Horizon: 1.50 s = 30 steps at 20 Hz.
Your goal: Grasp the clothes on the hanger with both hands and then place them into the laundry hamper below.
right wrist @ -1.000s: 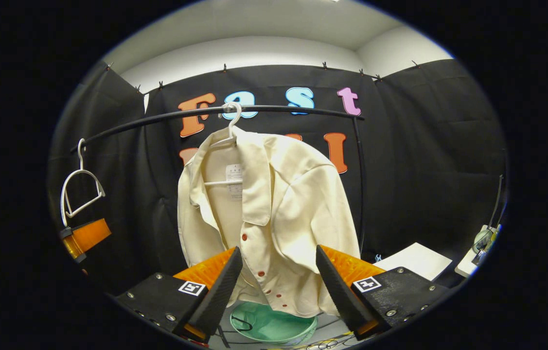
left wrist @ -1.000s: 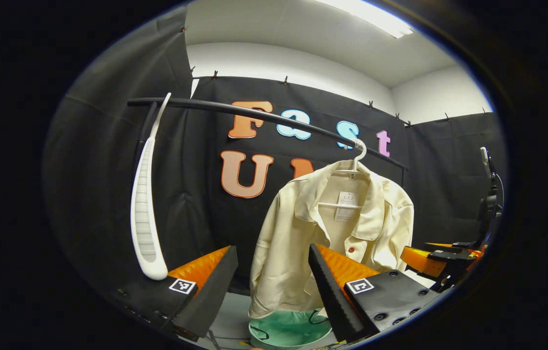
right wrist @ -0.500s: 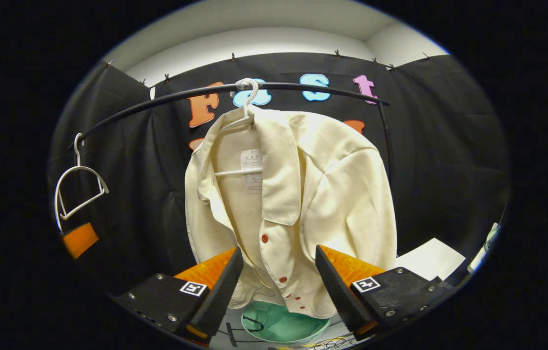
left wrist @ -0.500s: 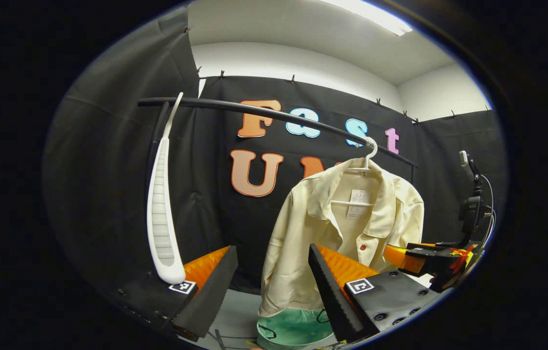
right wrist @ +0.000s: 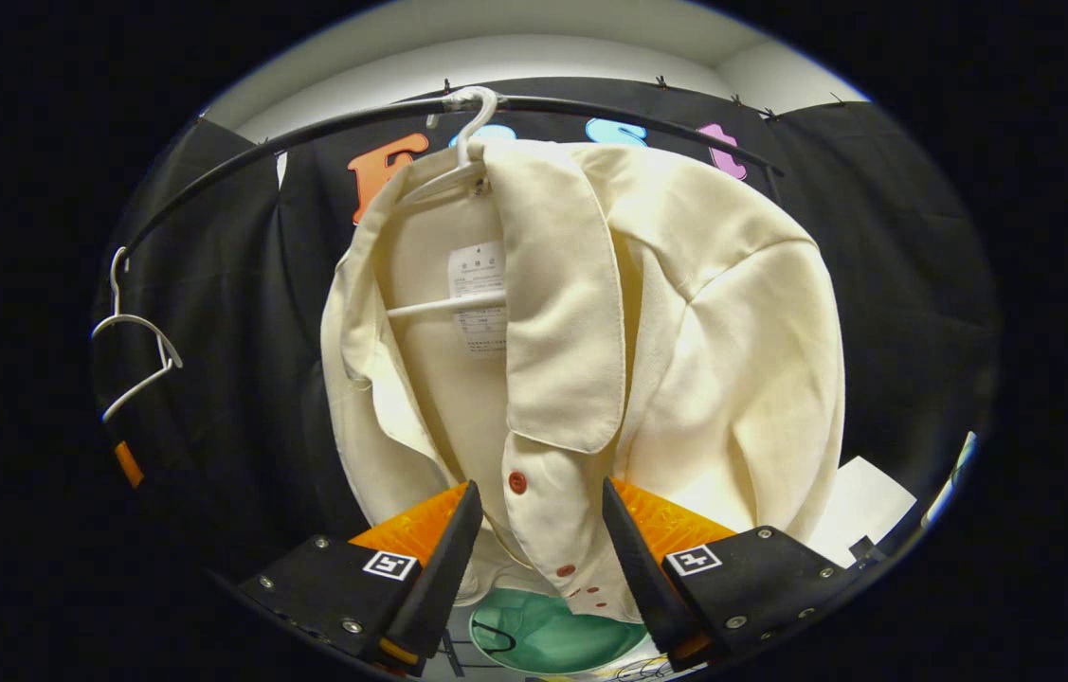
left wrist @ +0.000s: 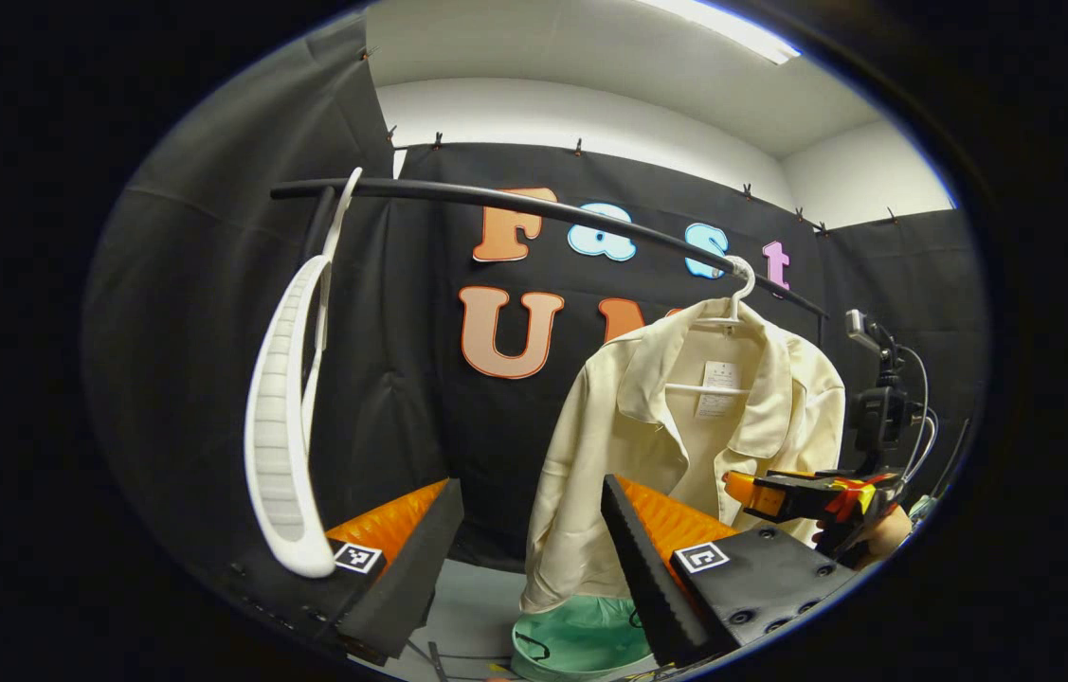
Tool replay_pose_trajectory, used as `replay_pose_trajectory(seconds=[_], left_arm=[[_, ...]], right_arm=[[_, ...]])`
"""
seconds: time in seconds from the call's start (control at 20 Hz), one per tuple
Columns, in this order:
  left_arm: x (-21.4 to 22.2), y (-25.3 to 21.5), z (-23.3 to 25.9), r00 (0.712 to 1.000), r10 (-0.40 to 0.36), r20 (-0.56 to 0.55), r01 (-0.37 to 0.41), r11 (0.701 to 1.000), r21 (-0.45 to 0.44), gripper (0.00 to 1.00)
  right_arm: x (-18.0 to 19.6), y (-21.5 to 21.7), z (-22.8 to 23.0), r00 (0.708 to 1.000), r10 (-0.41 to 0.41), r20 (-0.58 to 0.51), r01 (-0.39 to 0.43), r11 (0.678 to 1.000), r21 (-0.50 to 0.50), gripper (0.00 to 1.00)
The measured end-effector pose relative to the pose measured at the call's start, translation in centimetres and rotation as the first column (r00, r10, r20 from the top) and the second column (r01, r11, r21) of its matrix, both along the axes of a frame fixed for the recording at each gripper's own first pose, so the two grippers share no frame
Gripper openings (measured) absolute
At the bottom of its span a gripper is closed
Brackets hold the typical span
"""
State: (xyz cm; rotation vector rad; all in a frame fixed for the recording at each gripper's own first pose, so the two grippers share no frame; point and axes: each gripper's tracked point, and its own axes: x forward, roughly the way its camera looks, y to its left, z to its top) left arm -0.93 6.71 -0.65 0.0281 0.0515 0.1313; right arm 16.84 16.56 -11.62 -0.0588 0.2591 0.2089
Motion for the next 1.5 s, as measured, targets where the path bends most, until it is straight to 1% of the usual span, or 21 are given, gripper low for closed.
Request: replay_pose_trajectory(seconds=[0.05,0.15,0.35,0.45,0.5,0.55,0.6,0.7,0.75,0.8,0.85,0.9,0.95,1.0,1.1,1.15,1.2,1.25,1.3,1.4,1.5], left_arm=[[0.2,0.1,-0.1,1.000,0.002,-0.001,-0.002,1.000,0.002,0.96],[0.4,0.3,-0.1,1.000,0.010,-0.005,-0.010,1.000,0.001,0.96],[0.8,0.2,0.1,1.000,0.026,-0.013,-0.026,1.000,0.000,0.96],[1.1,-0.1,0.2,0.999,0.035,-0.016,-0.035,0.999,0.005,0.96],[1.3,-0.5,0.2,0.999,0.039,-0.016,-0.039,0.999,0.004,0.96],[1.9,-0.7,0.2,0.999,0.044,-0.017,-0.044,0.999,0.004,0.96],[2.2,-1.1,0.2,0.998,0.051,-0.022,-0.051,0.999,0.003,0.96],[3.5,-2.2,-0.1,0.999,0.042,-0.032,-0.043,0.999,-0.006,0.96],[4.2,-2.9,-0.2,0.999,0.035,-0.035,-0.035,0.999,-0.013,0.96],[4.8,-3.6,-0.4,0.999,0.030,-0.040,-0.030,0.999,-0.014,0.96],[5.4,-4.3,-0.7,0.999,0.023,-0.042,-0.024,1.000,-0.018,0.96],[5.9,-5.2,-1.0,0.999,0.014,-0.047,-0.015,1.000,-0.019,1.00],[6.6,-6.0,-1.4,0.999,0.005,-0.050,-0.005,1.000,-0.018,1.00],[7.4,-6.7,-1.5,0.999,-0.004,-0.049,0.003,1.000,-0.014,0.97],[8.9,-8.2,-1.6,0.999,-0.022,-0.050,0.022,1.000,-0.003,0.96],[9.9,-8.9,-1.4,0.998,-0.032,-0.044,0.032,0.999,-0.001,1.00],[10.8,-9.7,-1.2,0.998,-0.044,-0.038,0.044,0.999,-0.002,0.97],[11.7,-10.4,-1.4,0.998,-0.053,-0.038,0.053,0.999,-0.004,0.96],[12.6,-10.8,-1.5,0.998,-0.050,-0.036,0.050,0.999,-0.007,1.00],[14.2,-11.5,-1.6,0.998,-0.049,-0.031,0.049,0.999,-0.013,0.96],[15.8,-12.5,-1.7,0.998,-0.063,-0.028,0.063,0.998,-0.005,1.00]], right_arm=[[0.7,0.0,-0.3,1.000,-0.005,-0.004,0.005,1.000,-0.002,0.81],[1.7,-0.3,-0.8,1.000,-0.014,-0.014,0.014,1.000,-0.004,0.80],[3.9,-0.5,-1.7,0.999,-0.016,-0.038,0.016,1.000,0.015,0.67],[4.3,-0.8,-1.5,0.999,-0.008,-0.044,0.009,1.000,0.018,0.51],[4.4,-0.9,-1.3,0.999,0.001,-0.043,0.000,1.000,0.017,0.39],[4.2,-1.1,-1.2,0.999,0.011,-0.044,-0.011,1.000,0.015,0.33],[4.0,-1.4,-1.0,0.999,0.022,-0.049,-0.022,1.000,0.011,0.22],[3.4,-1.5,-0.4,0.997,0.059,-0.055,-0.058,0.998,0.016,0.14],[3.1,-1.6,-0.2,0.995,0.083,-0.063,-0.082,0.997,0.010,0.13],[3.0,-1.9,0.2,0.993,0.097,-0.065,-0.097,0.995,0.004,0.08],[2.8,-2.2,0.7,0.992,0.110,-0.060,-0.109,0.994,0.006,0.06],[2.5,-2.5,1.3,0.991,0.121,-0.055,-0.121,0.993,0.014,0.05],[2.3,-2.8,1.9,0.990,0.130,-0.051,-0.129,0.991,0.021,0.05],[2.1,-3.4,2.4,0.990,0.132,-0.050,-0.130,0.991,0.029,0.04],[1.4,-4.5,3.1,0.988,0.144,-0.047,-0.142,0.989,0.049,0.04],[1.2,-4.9,3.4,0.988,0.150,-0.045,-0.148,0.987,0.055,0.03],[1.2,-5.3,3.7,0.987,0.155,-0.038,-0.152,0.987,0.058,0.03],[1.0,-5.7,3.9,0.987,0.156,-0.031,-0.154,0.986,0.060,0.03],[0.9,-6.2,4.2,0.987,0.160,-0.027,-0.158,0.985,0.063,0.02],[0.5,-6.9,4.4,0.987,0.161,-0.023,-0.159,0.985,0.073,0.02],[0.2,-7.6,4.6,0.986,0.165,-0.028,-0.162,0.983,0.089,0.02]])
